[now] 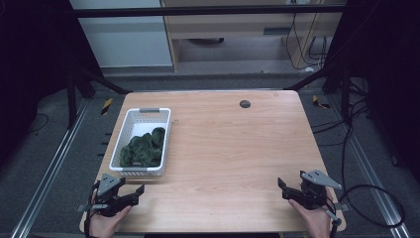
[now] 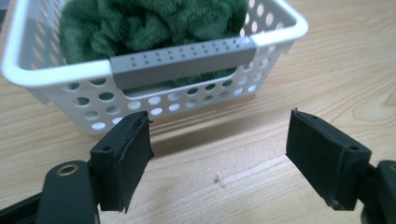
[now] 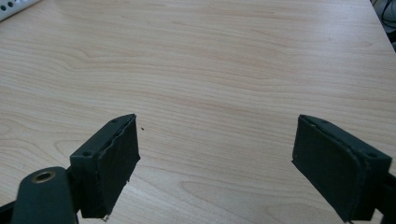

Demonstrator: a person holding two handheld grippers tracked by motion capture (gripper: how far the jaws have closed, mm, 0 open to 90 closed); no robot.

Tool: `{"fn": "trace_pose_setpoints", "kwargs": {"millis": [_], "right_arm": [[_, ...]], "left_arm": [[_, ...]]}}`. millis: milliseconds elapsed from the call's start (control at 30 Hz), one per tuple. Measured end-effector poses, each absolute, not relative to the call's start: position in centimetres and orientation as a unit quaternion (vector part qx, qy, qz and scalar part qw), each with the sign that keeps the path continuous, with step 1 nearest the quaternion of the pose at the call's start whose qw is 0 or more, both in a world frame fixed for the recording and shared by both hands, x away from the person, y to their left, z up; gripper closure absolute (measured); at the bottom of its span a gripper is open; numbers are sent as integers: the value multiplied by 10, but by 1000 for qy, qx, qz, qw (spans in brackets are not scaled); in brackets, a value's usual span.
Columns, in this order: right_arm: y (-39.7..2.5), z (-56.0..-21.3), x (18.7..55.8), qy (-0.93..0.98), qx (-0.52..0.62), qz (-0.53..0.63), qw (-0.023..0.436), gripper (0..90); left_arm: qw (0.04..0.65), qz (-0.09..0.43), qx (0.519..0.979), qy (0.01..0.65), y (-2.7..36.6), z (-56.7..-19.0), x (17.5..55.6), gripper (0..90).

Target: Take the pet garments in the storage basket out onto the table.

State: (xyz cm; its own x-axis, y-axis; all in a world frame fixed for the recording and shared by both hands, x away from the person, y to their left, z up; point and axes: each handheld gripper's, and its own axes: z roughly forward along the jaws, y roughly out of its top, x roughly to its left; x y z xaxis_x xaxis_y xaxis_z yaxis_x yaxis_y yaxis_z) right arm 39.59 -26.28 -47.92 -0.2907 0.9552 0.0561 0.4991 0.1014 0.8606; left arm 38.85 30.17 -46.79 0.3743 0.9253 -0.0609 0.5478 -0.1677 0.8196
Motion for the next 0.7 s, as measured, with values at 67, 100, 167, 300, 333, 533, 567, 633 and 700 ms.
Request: {"fn": "trace_pose_setpoints", "kwargs": {"millis": [67, 100, 167, 300, 333, 533, 567, 633, 700], "right_arm": [[-261, -478, 395, 688, 527, 417, 274, 143], [-261, -477, 395, 689, 525, 418, 275, 143], [-259, -477, 395, 693, 520, 418, 273, 143], [-254, -478, 395, 700, 514, 416, 271, 143], [-252, -477, 395, 700, 512, 416, 272, 143], [-247, -477, 394, 705, 506, 419, 268, 140], [-247, -477, 394, 705, 505, 419, 268, 140], [-247, -477, 394, 705, 506, 418, 269, 139], [-247, -476, 394, 704, 507, 418, 267, 139]], "left_arm": [[405, 236, 722, 509, 303, -465, 388, 214], [405, 236, 722, 509, 303, -465, 388, 214], [413, 234, 717, 511, 304, -462, 387, 214], [425, 230, 714, 507, 306, -458, 386, 214], [425, 230, 714, 507, 306, -458, 386, 214], [438, 225, 713, 498, 307, -446, 385, 213], [439, 226, 713, 498, 308, -445, 385, 214], [442, 226, 710, 500, 309, -443, 386, 216], [445, 224, 708, 501, 309, -440, 386, 216]]}}
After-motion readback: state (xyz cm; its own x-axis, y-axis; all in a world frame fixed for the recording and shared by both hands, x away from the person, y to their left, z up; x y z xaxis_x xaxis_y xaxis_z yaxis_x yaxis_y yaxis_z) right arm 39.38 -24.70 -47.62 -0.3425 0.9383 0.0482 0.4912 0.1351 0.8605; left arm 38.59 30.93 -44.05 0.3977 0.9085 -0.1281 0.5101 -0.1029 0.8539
